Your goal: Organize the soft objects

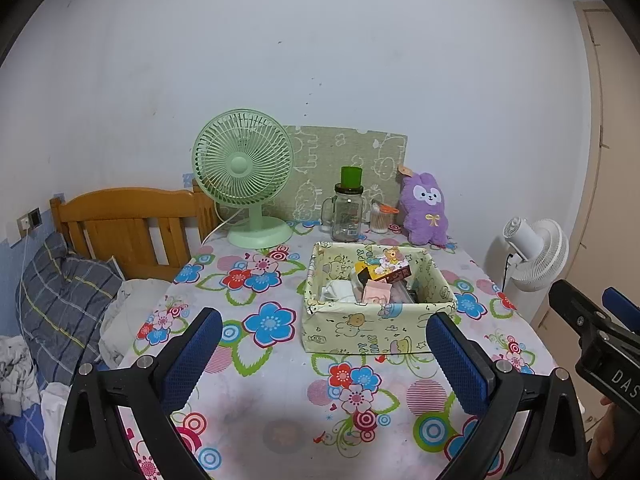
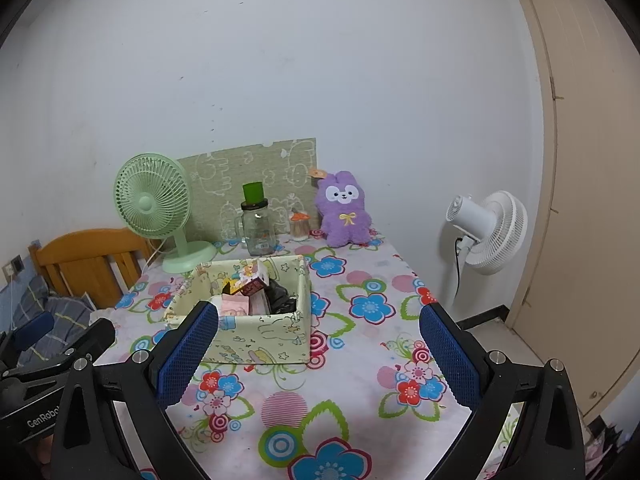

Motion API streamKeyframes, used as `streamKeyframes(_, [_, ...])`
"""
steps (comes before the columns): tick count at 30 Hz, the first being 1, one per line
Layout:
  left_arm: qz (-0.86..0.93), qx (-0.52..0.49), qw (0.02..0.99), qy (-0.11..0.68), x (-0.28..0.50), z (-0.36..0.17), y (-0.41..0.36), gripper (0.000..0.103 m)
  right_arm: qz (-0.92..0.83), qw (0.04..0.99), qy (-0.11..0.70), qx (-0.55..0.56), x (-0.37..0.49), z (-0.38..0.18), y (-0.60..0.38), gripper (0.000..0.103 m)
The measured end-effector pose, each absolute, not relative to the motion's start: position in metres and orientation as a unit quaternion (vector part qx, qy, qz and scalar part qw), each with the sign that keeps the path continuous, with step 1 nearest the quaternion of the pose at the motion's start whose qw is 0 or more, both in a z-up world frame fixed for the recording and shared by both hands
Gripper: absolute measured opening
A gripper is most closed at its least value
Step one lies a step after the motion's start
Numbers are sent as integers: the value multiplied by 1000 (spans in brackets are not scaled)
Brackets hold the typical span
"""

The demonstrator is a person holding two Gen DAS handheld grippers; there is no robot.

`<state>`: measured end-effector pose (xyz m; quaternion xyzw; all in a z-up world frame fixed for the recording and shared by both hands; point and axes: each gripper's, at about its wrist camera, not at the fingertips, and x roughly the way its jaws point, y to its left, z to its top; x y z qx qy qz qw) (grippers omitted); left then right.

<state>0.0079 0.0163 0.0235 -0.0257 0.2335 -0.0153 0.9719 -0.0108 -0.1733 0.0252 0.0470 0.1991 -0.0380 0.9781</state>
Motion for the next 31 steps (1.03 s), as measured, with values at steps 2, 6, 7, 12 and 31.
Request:
streamKeyframes(2, [-15, -26, 972, 233, 8, 24, 16, 103, -38, 978, 199, 47, -11, 25, -173, 102])
streamKeyframes(6, [-14, -26, 972, 231, 8, 25, 16, 103, -38, 978, 199, 47, -10, 25, -172, 102])
streamKeyframes(7, [-13, -26, 973, 231, 8, 25, 16, 103, -38, 978, 199, 47, -10, 25, -173, 102])
streamKeyframes(12, [-14, -26, 973, 229, 7, 27, 16, 103, -37, 978, 199, 47, -11, 25, -172, 102])
streamKeyframes(31, [-14, -20, 973, 229, 5, 27, 15, 103, -36, 978, 198, 46, -12, 26, -172, 102])
